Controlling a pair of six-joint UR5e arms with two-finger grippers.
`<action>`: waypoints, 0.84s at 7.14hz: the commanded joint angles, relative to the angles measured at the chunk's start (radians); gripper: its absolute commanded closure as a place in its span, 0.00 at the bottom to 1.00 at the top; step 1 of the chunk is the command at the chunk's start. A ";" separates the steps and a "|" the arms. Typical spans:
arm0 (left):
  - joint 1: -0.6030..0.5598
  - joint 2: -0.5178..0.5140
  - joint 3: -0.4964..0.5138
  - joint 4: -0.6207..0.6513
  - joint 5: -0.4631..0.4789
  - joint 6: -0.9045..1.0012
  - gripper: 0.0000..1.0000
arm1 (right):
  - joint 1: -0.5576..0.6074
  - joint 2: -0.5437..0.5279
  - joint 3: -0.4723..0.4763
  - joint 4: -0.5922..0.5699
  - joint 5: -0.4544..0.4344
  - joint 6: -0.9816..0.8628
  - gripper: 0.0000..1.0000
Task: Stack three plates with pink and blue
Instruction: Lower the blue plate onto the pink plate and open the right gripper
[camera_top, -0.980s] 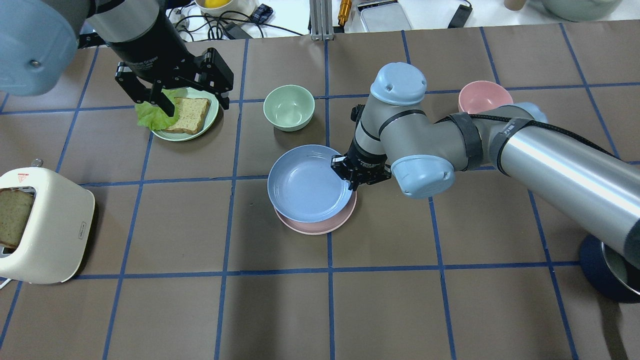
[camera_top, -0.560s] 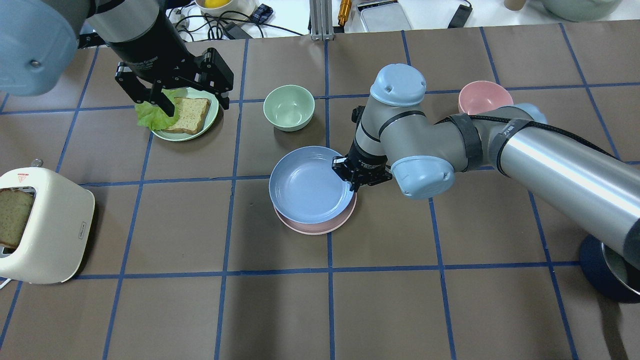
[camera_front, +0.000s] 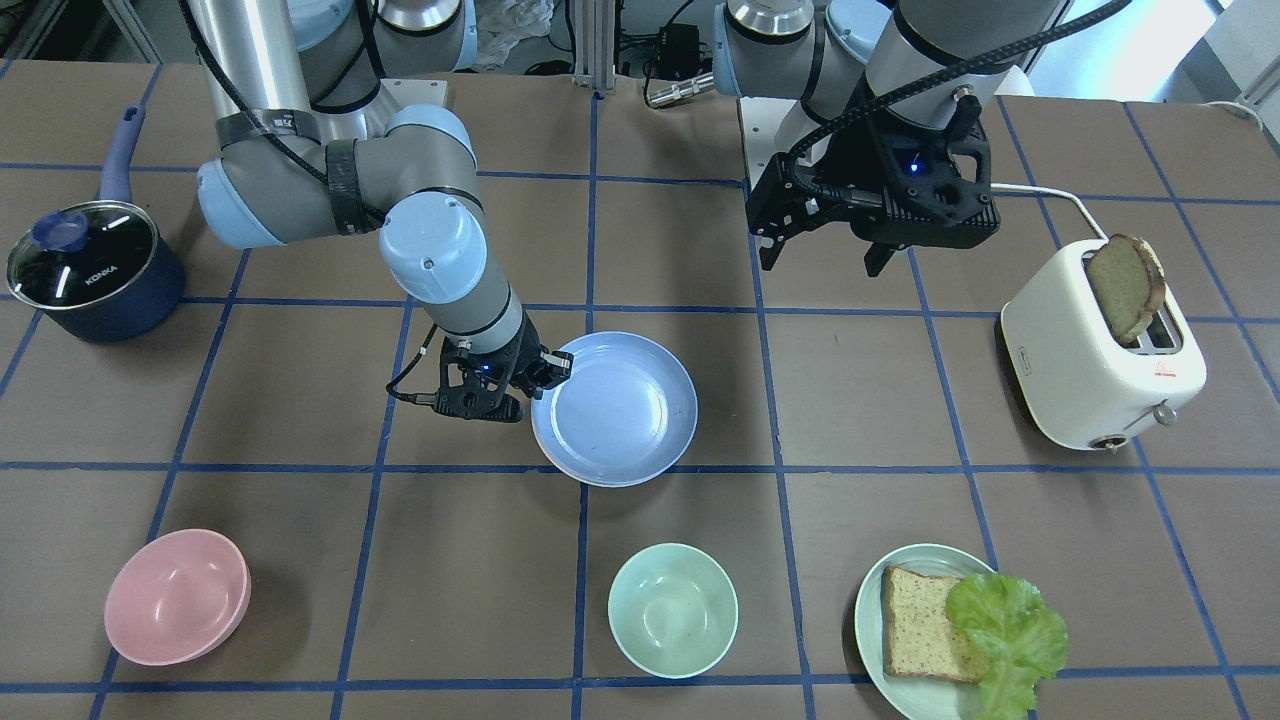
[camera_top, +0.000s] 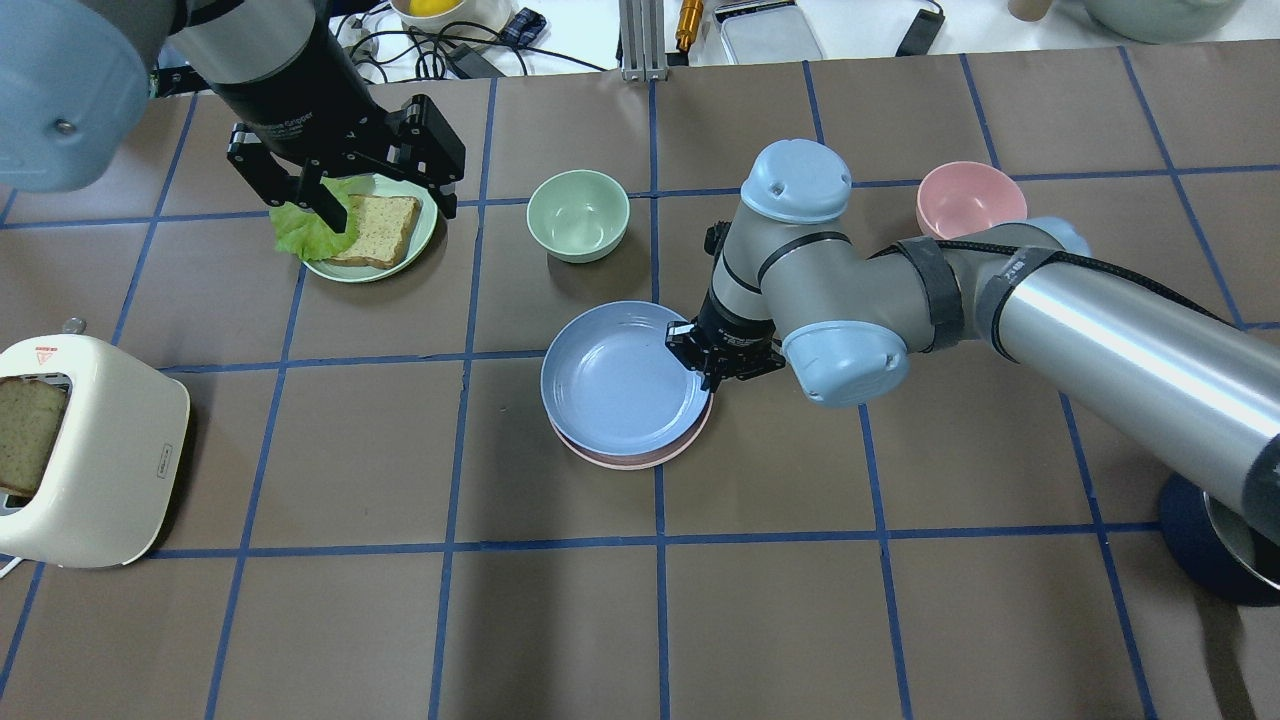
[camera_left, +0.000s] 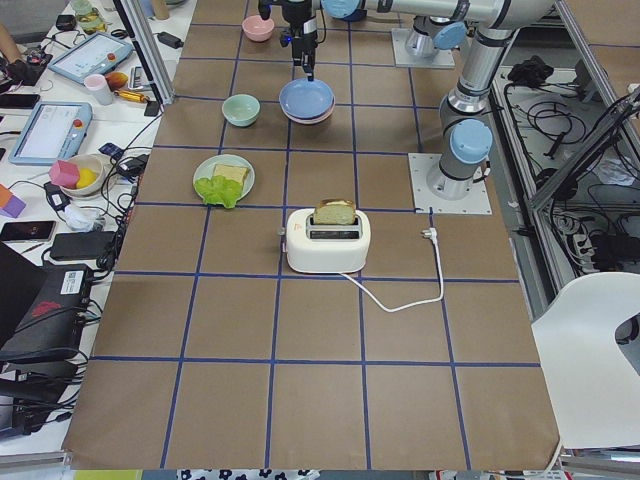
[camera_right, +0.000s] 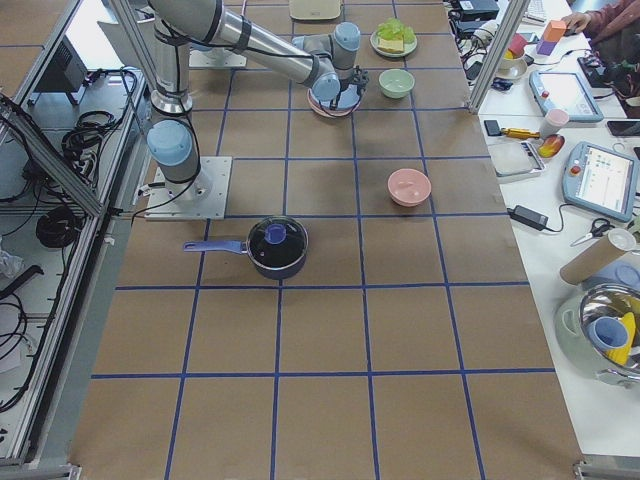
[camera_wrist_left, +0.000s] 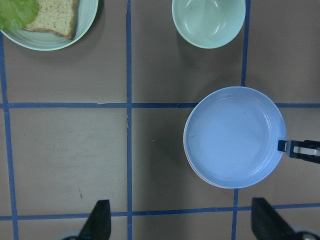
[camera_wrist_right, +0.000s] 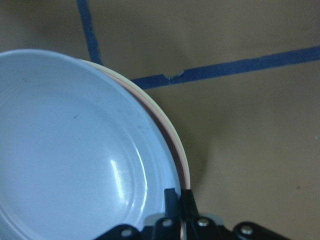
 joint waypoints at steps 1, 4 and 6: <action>0.001 0.001 0.000 0.002 0.000 0.000 0.00 | 0.002 0.009 0.000 -0.006 0.000 0.000 1.00; 0.001 0.001 0.000 0.004 0.000 0.001 0.00 | 0.002 0.009 0.011 -0.075 -0.099 -0.003 0.07; 0.001 0.001 0.000 0.004 0.000 0.001 0.00 | -0.003 -0.007 -0.004 -0.077 -0.115 -0.017 0.00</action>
